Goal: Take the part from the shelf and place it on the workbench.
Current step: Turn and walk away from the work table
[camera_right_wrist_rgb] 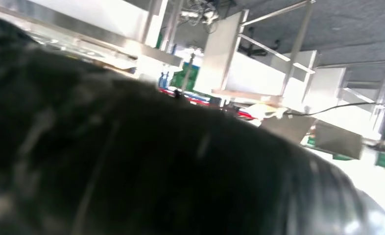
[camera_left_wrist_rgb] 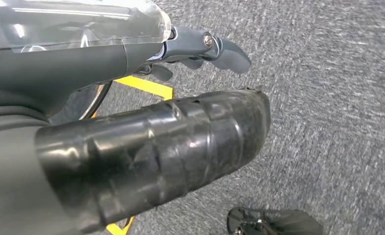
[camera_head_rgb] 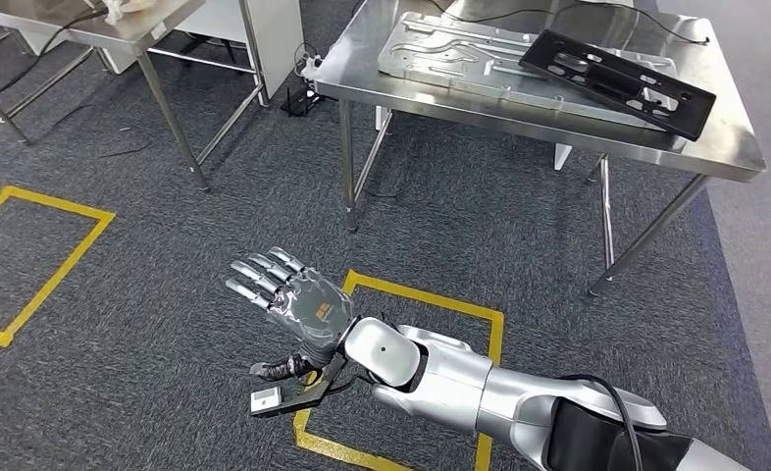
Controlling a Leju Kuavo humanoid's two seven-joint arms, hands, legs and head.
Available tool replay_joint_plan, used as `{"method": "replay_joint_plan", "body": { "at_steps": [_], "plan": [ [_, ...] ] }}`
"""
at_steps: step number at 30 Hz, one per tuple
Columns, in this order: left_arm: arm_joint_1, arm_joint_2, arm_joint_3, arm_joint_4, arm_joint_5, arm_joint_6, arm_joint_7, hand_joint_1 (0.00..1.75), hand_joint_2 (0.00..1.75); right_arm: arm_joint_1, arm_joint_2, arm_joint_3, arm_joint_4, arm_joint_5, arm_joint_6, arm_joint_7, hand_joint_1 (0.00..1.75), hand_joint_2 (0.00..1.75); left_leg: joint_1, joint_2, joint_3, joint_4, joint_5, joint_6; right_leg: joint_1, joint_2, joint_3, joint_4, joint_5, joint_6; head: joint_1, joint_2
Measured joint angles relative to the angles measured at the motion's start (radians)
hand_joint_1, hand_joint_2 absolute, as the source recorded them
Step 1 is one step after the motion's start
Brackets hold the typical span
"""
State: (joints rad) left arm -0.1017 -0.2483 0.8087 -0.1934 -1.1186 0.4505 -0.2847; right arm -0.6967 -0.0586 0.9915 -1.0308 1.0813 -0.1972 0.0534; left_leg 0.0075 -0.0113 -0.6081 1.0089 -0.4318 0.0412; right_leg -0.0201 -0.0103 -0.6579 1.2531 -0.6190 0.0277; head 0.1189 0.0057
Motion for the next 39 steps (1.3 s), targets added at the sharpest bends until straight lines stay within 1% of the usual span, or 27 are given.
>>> {"method": "replay_joint_plan", "body": {
  "at_steps": [1,2,3,4,6,8,10,12,13,15,16,17,18,20,21,23,25,26,28,29,31,32,33,34,36,37,39],
  "plan": [
    [0.0,0.0,0.0,0.0,0.0,0.0,0.0,0.0,0.0,0.003,-0.001,0.0,0.002,0.001,0.0,0.0,0.0,0.0,-0.003,-0.011,0.0,0.001,-0.001,0.002,0.002,0.005,-0.027,0.044,-0.007,-0.002,0.0,0.0],
    [0.001,0.0,0.0,0.0,0.0,0.0,0.0,0.0,0.0,0.004,-0.002,0.0,0.004,0.002,0.0,0.0,0.0,0.0,-0.005,-0.022,0.0,0.004,-0.001,0.003,0.004,0.007,-0.037,0.052,0.007,-0.005,0.0,0.0],
    [0.001,0.0,0.0,0.0,0.0,0.0,0.0,0.0,0.0,0.005,-0.003,0.0,0.005,0.003,0.0,0.0,0.0,0.0,-0.008,-0.033,0.001,0.006,-0.002,0.004,0.006,0.01,-0.027,0.019,0.039,-0.01,0.0,0.0],
    [0.002,0.0,0.0,0.0,0.0,0.0,0.0,0.0,0.0,0.004,-0.003,0.0,0.005,0.004,0.0,0.0,0.0,0.0,-0.01,-0.044,0.001,0.009,-0.004,0.004,0.008,0.019,-0.003,-0.044,0.081,-0.017,0.0,0.0],
    [0.001,-0.003,0.0,0.0,-0.001,0.0,0.0,0.0,0.0,0.003,-0.003,-0.001,0.006,0.007,-0.001,0.0,0.0,0.0,-0.014,-0.063,-0.001,0.014,-0.006,0.0,0.011,0.052,0.046,-0.165,0.134,-0.032,0.0,0.0],
    [0.001,-0.006,0.0,0.0,-0.001,0.0,0.0,0.0,0.0,0.003,-0.004,-0.001,0.007,0.009,-0.001,0.0,0.0,0.0,-0.011,-0.079,-0.006,0.015,-0.004,-0.009,0.014,0.067,0.062,-0.208,0.139,-0.039,-0.001,0.0],
    [0.003,-0.005,0.0,0.0,-0.001,0.0,0.0,0.0,0.0,0.001,-0.002,-0.002,0.007,0.01,-0.001,0.0,0.0,0.0,-0.008,-0.09,-0.009,0.014,-0.003,-0.02,0.013,0.052,0.07,-0.219,0.143,-0.043,0.0,0.0],
    [0.005,-0.004,0.0,0.0,-0.001,0.0,0.0,0.0,0.0,-0.001,0.001,-0.002,0.007,0.011,-0.002,0.0,0.0,0.0,-0.01,-0.067,-0.023,0.046,-0.026,-0.031,0.004,0.034,0.084,-0.235,0.15,-0.052,-0.002,0.0],
    [0.005,-0.004,0.0,0.0,-0.001,0.0,-0.001,0.0,0.0,-0.002,0.002,-0.002,0.007,0.011,-0.002,0.0,0.0,0.0,-0.01,-0.045,-0.043,0.091,-0.052,-0.037,0.001,0.024,0.088,-0.241,0.152,-0.056,-0.004,0.0],
    [0.002,-0.004,0.0,0.0,-0.001,0.0,-0.001,0.0,0.0,-0.002,0.002,-0.003,0.008,0.011,-0.002,0.0,0.0,0.0,-0.003,-0.008,-0.107,0.219,-0.112,-0.051,0.0,0.003,0.092,-0.245,0.152,-0.058,-0.005,0.0],
    [0.002,-0.004,0.0,0.0,-0.001,0.0,-0.001,0.0,0.0,-0.001,0.002,-0.003,0.009,0.011,-0.002,0.0,0.0,0.0,0.002,0.0,-0.133,0.27,-0.128,-0.057,-0.001,-0.008,0.092,-0.245,0.151,-0.057,-0.005,0.0],
    [0.003,-0.004,0.0,0.0,-0.001,0.0,-0.001,0.0,0.0,0.0,0.002,-0.003,0.01,0.012,-0.002,0.0,0.0,0.0,0.007,0.004,-0.144,0.289,-0.126,-0.062,-0.002,-0.018,0.092,-0.245,0.149,-0.055,-0.005,0.0],
    [0.004,-0.004,0.0,0.0,-0.001,0.0,-0.001,0.0,0.0,0.001,0.002,-0.003,0.01,0.012,-0.002,0.0,0.0,0.0,0.012,0.009,-0.133,0.267,-0.105,-0.066,-0.003,-0.027,0.094,-0.244,0.147,-0.052,-0.005,0.0],
    [0.005,-0.004,0.0,0.0,-0.001,0.0,-0.002,0.0,0.0,0.0,0.002,-0.003,0.01,0.012,-0.002,0.0,0.0,0.0,0.016,0.032,-0.064,0.136,-0.038,-0.071,-0.006,-0.043,0.1,-0.242,0.141,-0.043,-0.005,0.0],
    [0.003,-0.004,0.0,0.0,-0.001,0.0,-0.002,0.0,0.0,-0.001,0.002,-0.003,0.01,0.012,-0.003,0.0,0.0,0.0,0.015,0.046,-0.029,0.07,-0.014,-0.068,-0.005,-0.05,0.101,-0.24,0.137,-0.036,-0.005,0.0],
    [0.001,-0.004,0.0,0.0,-0.001,0.0,-0.006,0.0,0.0,-0.002,0.001,-0.004,0.01,0.013,-0.003,0.0,0.0,0.0,0.009,0.061,0.002,0.005,-0.001,-0.058,0.002,-0.063,0.103,-0.237,0.131,-0.023,-0.003,0.0],
    [0.001,-0.004,0.0,0.0,0.0,0.0,-0.008,0.0,0.0,-0.002,0.002,-0.004,0.01,0.015,-0.003,-0.001,0.0,0.0,0.008,0.045,0.0,0.001,-0.001,-0.043,0.004,-0.075,0.107,-0.239,0.127,-0.011,-0.002,0.0],
    [0.002,-0.004,0.0,0.0,0.0,0.0,-0.009,0.0,0.0,-0.002,0.002,-0.004,0.01,0.015,-0.003,-0.001,0.0,0.0,0.009,0.037,0.002,-0.002,0.0,-0.036,0.002,-0.069,0.107,-0.235,0.121,-0.005,-0.002,0.0],
    [0.002,-0.005,0.0,0.0,0.0,0.0,-0.01,0.0,0.0,-0.002,0.002,-0.004,0.01,0.015,-0.004,-0.001,0.0,0.0,0.012,0.023,0.005,-0.008,0.004,-0.021,-0.002,-0.033,0.079,-0.169,0.077,0.001,-0.002,0.0],
    [0.002,-0.005,0.0,0.0,0.0,0.0,-0.01,0.0,0.0,0.0,0.001,-0.004,0.01,0.015,-0.004,-0.001,0.0,0.0,0.011,0.016,0.005,-0.008,0.004,-0.016,-0.002,-0.012,0.048,-0.105,0.045,0.001,-0.002,0.0],
    [0.001,-0.005,0.0,0.0,0.0,0.0,-0.01,0.0,0.0,0.005,-0.001,-0.004,0.012,0.015,-0.004,-0.001,0.0,0.0,0.006,-0.002,0.005,-0.007,0.002,-0.01,0.0,0.005,-0.022,0.029,-0.002,-0.001,-0.002,0.0],
    [0.002,-0.005,0.0,0.0,0.0,0.0,-0.01,0.0,0.0,0.007,-0.002,-0.004,0.014,0.015,-0.004,-0.001,0.0,0.0,0.004,-0.012,0.005,-0.005,0.001,-0.009,0.001,0.007,-0.043,0.059,-0.001,-0.003,-0.002,0.0],
    [0.002,-0.005,0.0,0.0,0.0,0.0,-0.01,0.0,0.0,0.008,-0.003,-0.004,0.015,0.015,-0.004,-0.001,0.0,0.0,0.001,-0.023,0.006,-0.002,0.0,-0.008,0.001,0.009,-0.045,0.049,0.021,-0.006,-0.002,0.0],
    [0.002,-0.005,0.0,0.0,0.0,0.0,-0.011,0.0,0.0,0.008,-0.003,-0.004,0.015,0.015,-0.004,-0.001,0.0,0.0,0.0,-0.035,0.006,0.001,-0.002,-0.008,0.003,0.013,-0.028,-0.001,0.06,-0.011,-0.002,0.0],
    [0.002,-0.007,0.0,0.0,-0.001,0.0,-0.011,0.0,0.0,0.006,-0.003,-0.004,0.016,0.015,-0.004,-0.001,0.0,0.0,-0.002,-0.055,0.004,0.009,-0.006,-0.012,0.006,0.043,0.026,-0.139,0.128,-0.026,-0.002,0.0],
    [0.002,-0.008,0.0,-0.001,-0.001,0.0,-0.011,0.0,0.0,0.005,-0.004,-0.004,0.016,0.015,-0.004,-0.001,0.0,0.0,-0.001,-0.064,0.001,0.012,-0.007,-0.016,0.007,0.057,0.045,-0.185,0.145,-0.031,-0.002,0.0],
    [0.002,-0.009,0.0,-0.001,-0.001,0.0,-0.012,0.0,0.0,0.004,-0.004,-0.005,0.017,0.016,-0.003,-0.002,0.0,0.0,0.002,-0.078,-0.006,0.012,-0.005,-0.027,0.011,0.067,0.056,-0.211,0.147,-0.036,-0.002,0.0]
  ]
}}
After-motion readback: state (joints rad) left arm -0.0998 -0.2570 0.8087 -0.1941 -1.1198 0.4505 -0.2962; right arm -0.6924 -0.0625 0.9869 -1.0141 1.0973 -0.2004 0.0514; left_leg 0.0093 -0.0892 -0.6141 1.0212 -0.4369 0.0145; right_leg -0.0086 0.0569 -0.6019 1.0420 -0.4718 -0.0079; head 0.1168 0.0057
